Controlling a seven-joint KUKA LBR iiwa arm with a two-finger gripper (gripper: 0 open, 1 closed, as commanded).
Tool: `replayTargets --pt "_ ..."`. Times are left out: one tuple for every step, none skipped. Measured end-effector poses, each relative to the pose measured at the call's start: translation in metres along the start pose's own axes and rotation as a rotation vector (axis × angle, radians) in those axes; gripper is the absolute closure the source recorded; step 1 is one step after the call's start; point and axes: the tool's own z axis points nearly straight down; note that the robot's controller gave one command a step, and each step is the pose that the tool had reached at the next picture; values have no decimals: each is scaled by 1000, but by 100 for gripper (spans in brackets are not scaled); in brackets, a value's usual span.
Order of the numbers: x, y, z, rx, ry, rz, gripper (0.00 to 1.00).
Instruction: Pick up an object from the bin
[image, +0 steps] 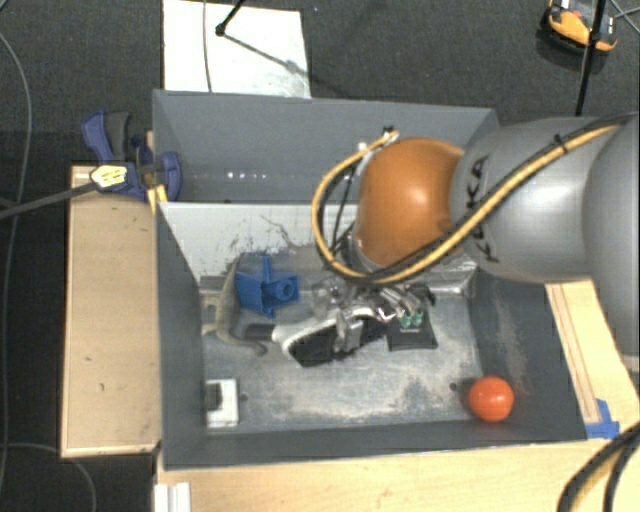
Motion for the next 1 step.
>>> replayTargets --pt "-12 -20 2 3 -24 122 100"
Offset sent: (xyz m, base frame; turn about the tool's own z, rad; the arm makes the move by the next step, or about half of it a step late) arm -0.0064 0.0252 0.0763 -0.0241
